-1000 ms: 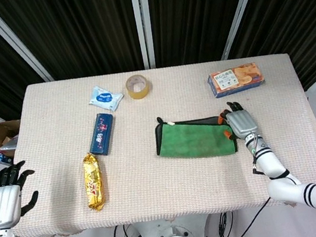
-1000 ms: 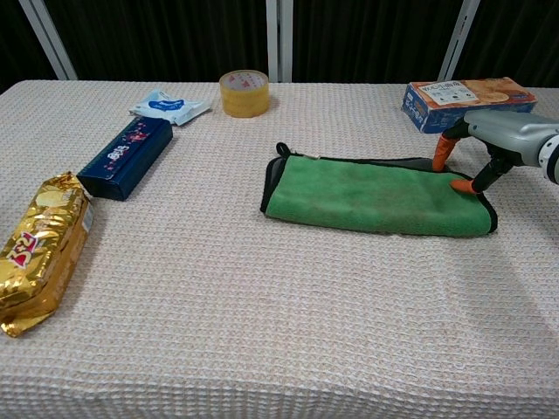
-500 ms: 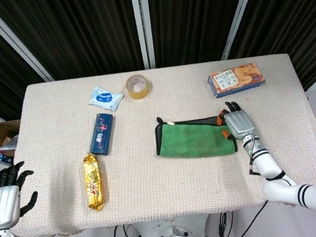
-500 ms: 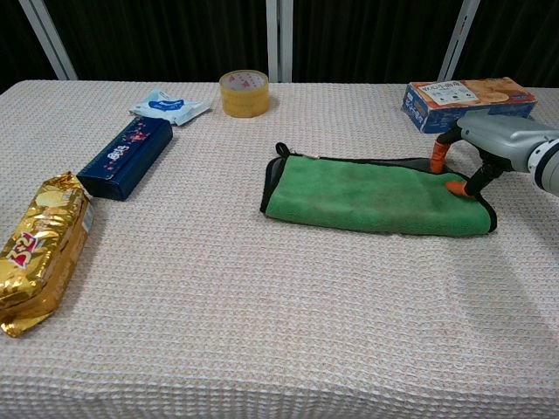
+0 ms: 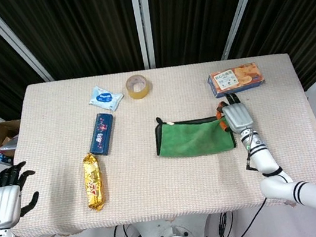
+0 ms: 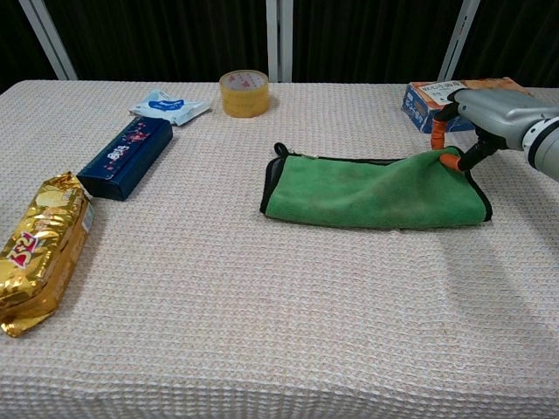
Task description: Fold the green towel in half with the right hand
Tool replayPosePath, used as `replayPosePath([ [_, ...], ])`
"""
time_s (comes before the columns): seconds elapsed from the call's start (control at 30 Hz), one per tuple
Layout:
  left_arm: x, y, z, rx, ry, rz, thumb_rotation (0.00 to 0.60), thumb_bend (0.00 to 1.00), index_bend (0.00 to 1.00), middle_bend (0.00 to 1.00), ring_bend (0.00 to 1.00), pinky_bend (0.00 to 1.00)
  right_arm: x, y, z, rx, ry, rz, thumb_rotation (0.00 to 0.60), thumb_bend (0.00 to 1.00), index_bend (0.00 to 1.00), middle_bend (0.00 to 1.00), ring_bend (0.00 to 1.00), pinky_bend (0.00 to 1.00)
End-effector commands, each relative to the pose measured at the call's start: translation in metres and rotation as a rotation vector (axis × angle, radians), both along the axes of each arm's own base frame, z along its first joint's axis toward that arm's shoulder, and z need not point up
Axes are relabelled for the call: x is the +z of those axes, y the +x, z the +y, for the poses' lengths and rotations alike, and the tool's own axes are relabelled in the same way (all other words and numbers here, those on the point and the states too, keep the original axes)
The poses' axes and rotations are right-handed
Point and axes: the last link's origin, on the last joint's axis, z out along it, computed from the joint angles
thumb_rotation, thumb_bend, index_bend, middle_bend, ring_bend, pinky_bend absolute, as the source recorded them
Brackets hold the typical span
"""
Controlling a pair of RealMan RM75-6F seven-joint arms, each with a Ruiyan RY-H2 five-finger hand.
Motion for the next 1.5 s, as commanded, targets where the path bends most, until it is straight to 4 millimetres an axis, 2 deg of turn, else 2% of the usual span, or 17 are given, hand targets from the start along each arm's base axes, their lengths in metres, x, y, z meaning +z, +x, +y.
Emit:
replayPosePath([
  [0.03, 0.0, 0.0, 0.0, 0.004, -0.002, -0.002, 0.6, 0.3, 0.3, 0.14, 0.14, 0.13, -0.005, 0.003, -0.008, -0.001, 0.013, 0.06, 0.6, 0.33, 0.57, 0.29, 0.0, 0.02],
  [0.23, -0.001, -0.002, -0.001, 0.015, -0.009, -0.003, 0.6, 0.3, 0.3, 0.14, 0.14, 0.13, -0.018, 0.008, -0.015, -0.006, 0.033, 0.117, 0.6, 0.33, 0.55, 0.27, 0.0, 0.0],
  [0.33, -0.001, -0.003, -0.001, 0.015, -0.009, -0.003, 0.6, 0.3, 0.3, 0.14, 0.14, 0.13, -0.023, 0.008, -0.017, -0.008, 0.041, 0.136, 0.6, 0.29, 0.44, 0.25, 0.0, 0.0],
  [0.43, -0.001, -0.003, -0.002, 0.016, -0.005, -0.004, 0.6, 0.3, 0.3, 0.14, 0.14, 0.13, -0.024, 0.009, -0.016, -0.008, 0.051, 0.13, 0.6, 0.21, 0.24, 0.2, 0.0, 0.0],
  [0.53, 0.001, -0.005, -0.003, 0.02, 0.0, -0.004, 0.6, 0.3, 0.3, 0.14, 0.14, 0.13, -0.015, 0.01, -0.011, 0.002, 0.042, 0.102, 0.6, 0.18, 0.09, 0.16, 0.0, 0.0],
  [0.7, 0.001, -0.006, -0.003, 0.022, 0.005, -0.005, 0.6, 0.3, 0.3, 0.14, 0.14, 0.13, 0.013, 0.009, 0.002, 0.026, 0.037, 0.092, 0.6, 0.18, 0.04, 0.13, 0.0, 0.0],
  [0.87, 0.001, -0.005, -0.002, 0.01, 0.007, -0.01, 0.6, 0.3, 0.3, 0.14, 0.14, 0.13, 0.038, 0.009, 0.02, 0.064, 0.03, 0.094, 0.6, 0.18, 0.07, 0.14, 0.0, 0.0],
  [1.0, 0.0, -0.004, -0.002, 0.008, 0.004, -0.009, 0.6, 0.3, 0.3, 0.14, 0.14, 0.13, 0.044, -0.004, 0.038, 0.132, 0.034, 0.103, 0.6, 0.18, 0.27, 0.19, 0.0, 0.0],
  [1.1, 0.0, -0.003, -0.002, 0.009, 0.003, -0.008, 0.6, 0.3, 0.3, 0.14, 0.14, 0.13, 0.044, -0.026, 0.047, 0.163, 0.03, 0.135, 0.6, 0.18, 0.35, 0.21, 0.0, 0.0],
  [1.2, -0.001, -0.002, -0.002, 0.007, -0.001, -0.008, 0.6, 0.3, 0.3, 0.14, 0.14, 0.13, 0.04, -0.04, 0.049, 0.172, 0.034, 0.114, 0.6, 0.18, 0.38, 0.22, 0.0, 0.0],
  [1.33, -0.001, 0.001, -0.002, 0.006, -0.004, -0.011, 0.6, 0.3, 0.3, 0.14, 0.14, 0.13, 0.03, -0.051, 0.047, 0.208, 0.044, 0.134, 0.6, 0.18, 0.38, 0.22, 0.0, 0.0],
  [1.5, 0.001, 0.002, -0.002, 0.011, -0.004, -0.012, 0.6, 0.3, 0.3, 0.14, 0.14, 0.13, 0.017, -0.053, 0.042, 0.237, 0.066, 0.15, 0.6, 0.18, 0.39, 0.21, 0.0, 0.0],
])
